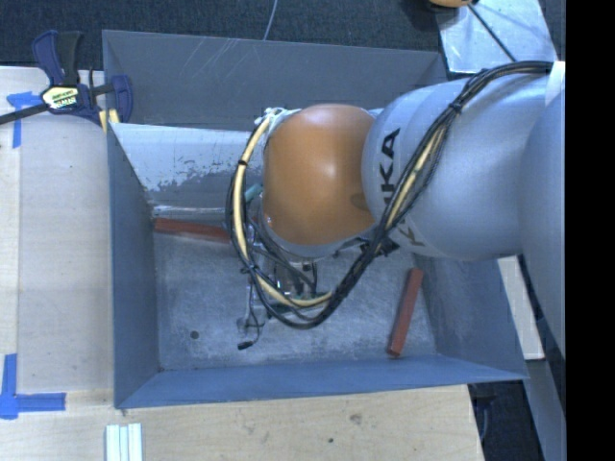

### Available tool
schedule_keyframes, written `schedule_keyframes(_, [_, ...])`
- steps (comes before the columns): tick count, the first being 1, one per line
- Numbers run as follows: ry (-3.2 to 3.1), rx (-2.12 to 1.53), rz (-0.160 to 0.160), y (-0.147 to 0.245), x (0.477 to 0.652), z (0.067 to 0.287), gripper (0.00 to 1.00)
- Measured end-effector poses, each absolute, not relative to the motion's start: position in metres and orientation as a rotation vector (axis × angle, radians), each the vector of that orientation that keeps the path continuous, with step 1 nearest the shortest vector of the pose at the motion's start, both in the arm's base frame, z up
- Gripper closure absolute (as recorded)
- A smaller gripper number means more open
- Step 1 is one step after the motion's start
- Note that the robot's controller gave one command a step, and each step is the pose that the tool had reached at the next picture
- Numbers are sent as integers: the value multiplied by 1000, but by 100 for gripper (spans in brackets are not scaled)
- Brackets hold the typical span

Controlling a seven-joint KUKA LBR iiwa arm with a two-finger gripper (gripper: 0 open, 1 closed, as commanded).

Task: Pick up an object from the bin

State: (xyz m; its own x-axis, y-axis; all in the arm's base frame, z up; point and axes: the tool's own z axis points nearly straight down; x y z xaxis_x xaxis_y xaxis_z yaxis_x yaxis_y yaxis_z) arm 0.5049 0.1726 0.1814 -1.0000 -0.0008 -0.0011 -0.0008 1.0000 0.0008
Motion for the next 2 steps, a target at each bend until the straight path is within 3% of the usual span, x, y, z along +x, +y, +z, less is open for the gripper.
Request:
schedule_keyframes(1, [3139,1,2,172,505,182,0])
schedule_keyframes(2, [3132,115,5,146,519,144,0])
